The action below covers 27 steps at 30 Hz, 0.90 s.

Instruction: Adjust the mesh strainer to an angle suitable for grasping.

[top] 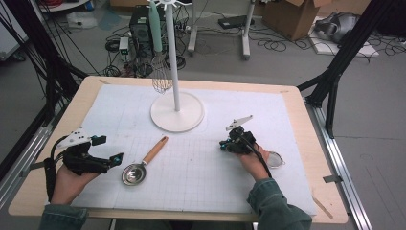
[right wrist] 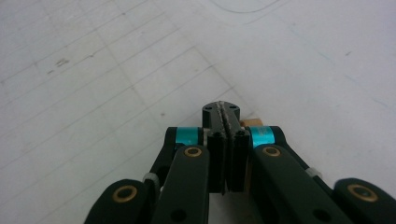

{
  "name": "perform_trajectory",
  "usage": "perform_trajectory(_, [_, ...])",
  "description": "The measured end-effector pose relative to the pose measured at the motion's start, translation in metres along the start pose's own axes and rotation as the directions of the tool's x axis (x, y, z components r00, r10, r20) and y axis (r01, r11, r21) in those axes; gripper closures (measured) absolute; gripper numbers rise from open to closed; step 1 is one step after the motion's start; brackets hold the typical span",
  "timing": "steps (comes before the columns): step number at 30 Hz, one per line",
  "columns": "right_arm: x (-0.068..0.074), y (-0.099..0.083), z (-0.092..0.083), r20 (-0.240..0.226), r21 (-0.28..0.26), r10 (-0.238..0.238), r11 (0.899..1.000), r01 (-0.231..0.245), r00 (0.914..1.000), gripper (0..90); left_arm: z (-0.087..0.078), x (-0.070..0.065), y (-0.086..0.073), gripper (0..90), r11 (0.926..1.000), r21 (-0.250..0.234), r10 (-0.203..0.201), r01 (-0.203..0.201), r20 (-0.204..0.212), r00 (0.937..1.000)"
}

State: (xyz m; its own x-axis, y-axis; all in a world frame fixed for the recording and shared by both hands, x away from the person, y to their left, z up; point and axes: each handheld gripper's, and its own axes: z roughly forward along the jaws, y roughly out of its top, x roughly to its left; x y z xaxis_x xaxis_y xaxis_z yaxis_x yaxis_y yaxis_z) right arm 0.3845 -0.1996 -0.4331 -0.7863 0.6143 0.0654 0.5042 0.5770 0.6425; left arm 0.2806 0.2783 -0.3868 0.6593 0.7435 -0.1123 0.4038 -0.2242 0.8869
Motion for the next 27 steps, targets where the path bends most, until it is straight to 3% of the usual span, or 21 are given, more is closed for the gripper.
perform_trajectory(7, [-0.008,0.001,0.001,0.024,-0.005,0.037,0.999,-0.036,0.999,89.7,0.0,0.0,0.0,2.5,1.0,-0.001,-0.002,0.002,0.0,1.0])
perform_trajectory(12, [-0.009,0.001,-0.003,-0.006,-0.035,0.052,0.998,-0.052,0.9986,89.1,-0.001,0.0,0.0,2.5,1.0,-0.002,-0.005,0.005,0.0,1.0])
perform_trajectory(20, [-0.011,0.0,-0.022,-0.081,-0.121,0.07,0.989,-0.08,0.9942,70.4,0.001,0.001,-0.001,2.5,1.0,0.004,-0.006,0.006,0.001,1.0])
perform_trajectory(27, [-0.016,-0.007,-0.04,-0.088,-0.16,0.088,0.982,-0.102,0.9922,54.8,0.004,0.001,-0.002,2.5,0.9999,0.012,-0.006,0.006,0.01,0.9999])
